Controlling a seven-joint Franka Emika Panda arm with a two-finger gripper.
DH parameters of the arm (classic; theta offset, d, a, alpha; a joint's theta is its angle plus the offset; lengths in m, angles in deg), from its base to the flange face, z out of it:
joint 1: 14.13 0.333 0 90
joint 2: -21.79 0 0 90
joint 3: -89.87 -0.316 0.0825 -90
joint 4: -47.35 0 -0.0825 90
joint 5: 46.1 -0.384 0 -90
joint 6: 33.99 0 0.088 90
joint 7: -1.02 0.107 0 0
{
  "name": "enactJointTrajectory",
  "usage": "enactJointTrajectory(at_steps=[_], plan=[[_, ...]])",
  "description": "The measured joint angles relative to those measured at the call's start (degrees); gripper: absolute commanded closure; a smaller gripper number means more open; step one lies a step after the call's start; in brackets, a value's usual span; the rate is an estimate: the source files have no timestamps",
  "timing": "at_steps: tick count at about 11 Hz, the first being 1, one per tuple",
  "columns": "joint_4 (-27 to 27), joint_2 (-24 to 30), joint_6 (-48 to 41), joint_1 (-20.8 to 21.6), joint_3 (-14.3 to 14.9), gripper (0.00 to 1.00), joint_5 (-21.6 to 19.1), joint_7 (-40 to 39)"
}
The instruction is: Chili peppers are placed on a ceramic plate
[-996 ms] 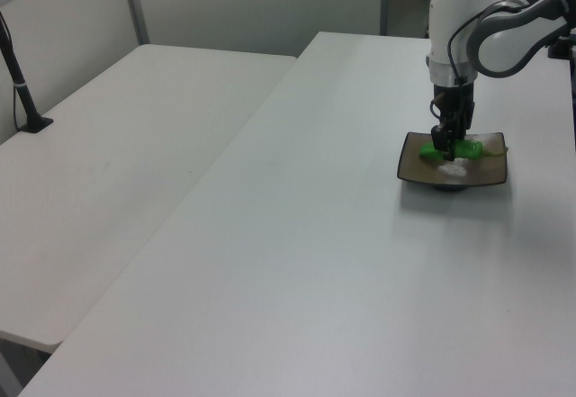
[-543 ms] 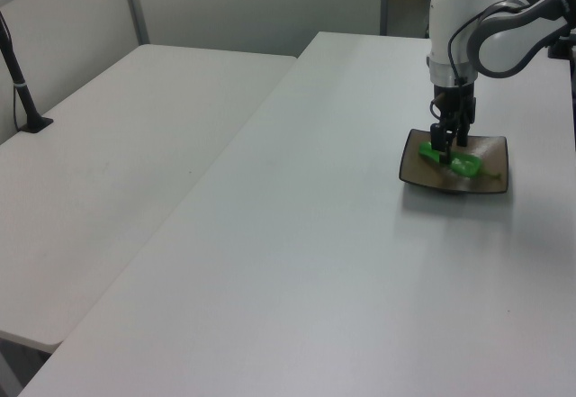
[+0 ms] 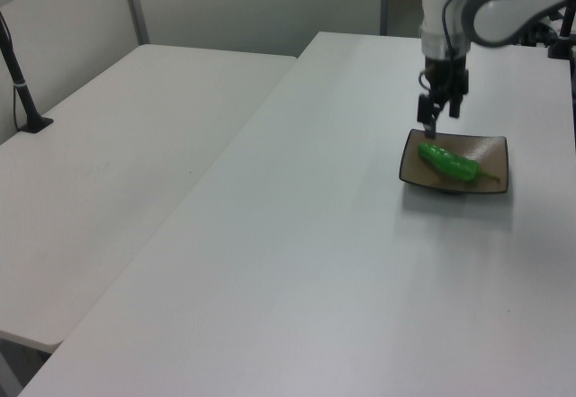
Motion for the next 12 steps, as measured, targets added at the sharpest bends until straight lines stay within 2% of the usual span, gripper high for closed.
enactJointTrajectory(at_steps=[4,7,9,12], plan=[[14.8,0.6,-9.0,0.2,-3.2,0.0,-0.6,1.0],[23.0,0.7,-18.0,0.2,-3.4,0.0,-2.3,1.0],[24.2,0.7,-18.9,0.2,-3.4,0.0,-2.3,-5.0],[24.2,0.4,-18.9,0.2,-2.4,0.0,-2.6,-21.0]])
